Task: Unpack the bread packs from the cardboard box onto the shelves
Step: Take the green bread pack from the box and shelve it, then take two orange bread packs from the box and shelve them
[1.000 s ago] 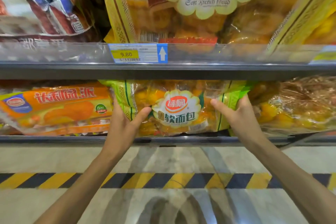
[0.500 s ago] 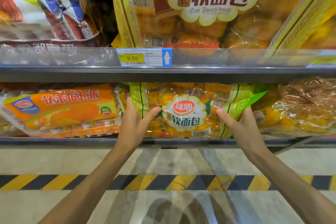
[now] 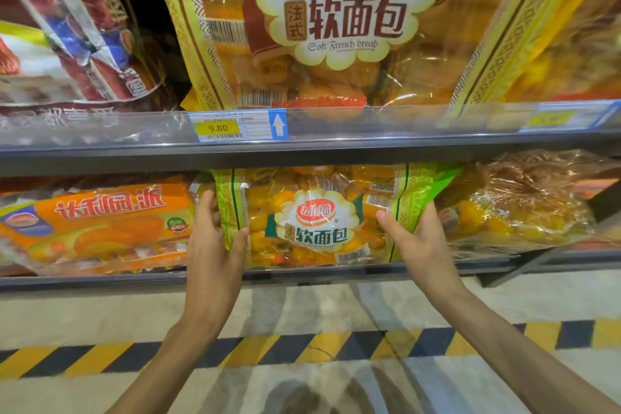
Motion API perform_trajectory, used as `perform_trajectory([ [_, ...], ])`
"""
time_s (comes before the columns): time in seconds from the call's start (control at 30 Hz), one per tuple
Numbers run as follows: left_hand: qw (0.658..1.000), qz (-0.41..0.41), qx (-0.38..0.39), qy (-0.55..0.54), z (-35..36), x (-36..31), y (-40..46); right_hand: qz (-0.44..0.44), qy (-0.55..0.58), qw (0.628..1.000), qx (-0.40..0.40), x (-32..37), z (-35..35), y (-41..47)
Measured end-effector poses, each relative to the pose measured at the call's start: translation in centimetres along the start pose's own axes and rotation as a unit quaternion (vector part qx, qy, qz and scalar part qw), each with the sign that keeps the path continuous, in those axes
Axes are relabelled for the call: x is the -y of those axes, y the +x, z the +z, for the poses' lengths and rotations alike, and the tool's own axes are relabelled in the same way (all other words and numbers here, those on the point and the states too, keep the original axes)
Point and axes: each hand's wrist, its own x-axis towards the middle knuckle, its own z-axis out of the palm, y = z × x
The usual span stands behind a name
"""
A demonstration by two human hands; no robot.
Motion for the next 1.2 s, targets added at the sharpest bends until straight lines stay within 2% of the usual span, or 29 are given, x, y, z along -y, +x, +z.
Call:
perform_trajectory([
  [0.13,0.999,-0.006,-0.010,-0.045,-0.8,-0.9,-1.9,0.012,-0.026,0.999,0.024,1.1,-0.6,-2.6],
  [0.23,0.999,0.043,-0.019,0.021,-1.8,-1.2,-3.8,0.052,-0.053,0.996,0.044,1.3,-1.4,-5.4],
  [0.3,0.988,0.123,0.036,0.085,-2.1,-1.6,-4.9,0.045,-0.103,0.991,0.066,1.0,-2.0,-7.0],
  [0.4,0.937,0.260,0.163,0.165,-1.2,-2.8,-5.0,0.012,-0.176,0.979,0.104,1.4,-3.0,-7.6],
  [0.47,0.895,0.317,0.236,0.208,-0.1,-4.0,-4.2,-0.002,-0.210,0.970,0.125,2.1,-3.7,-7.3],
  [0.53,0.864,0.339,0.281,0.244,0.7,-5.9,-3.5,-0.018,-0.239,0.960,0.144,3.1,-4.9,-7.0],
  [0.67,0.830,0.330,0.344,0.288,0.6,-10.2,-3.5,-0.029,-0.307,0.933,0.187,6.4,-8.4,-7.9],
  [0.8,0.791,0.349,0.386,0.322,-0.4,-17.8,-4.2,-0.073,-0.416,0.893,0.156,11.6,-13.6,-10.5],
  [0.9,0.771,0.351,0.418,0.327,-1.5,-25.5,-5.8,-0.044,-0.481,0.863,0.149,16.8,-18.3,-13.4],
  [1.03,0.744,0.368,0.456,0.319,-2.8,-37.2,-8.8,-0.007,-0.537,0.838,0.092,25.8,-25.7,-18.6],
  [1.2,0.736,0.384,0.490,0.265,-4.6,-52.2,-12.6,0.060,-0.558,0.828,0.006,37.3,-35.0,-26.0],
])
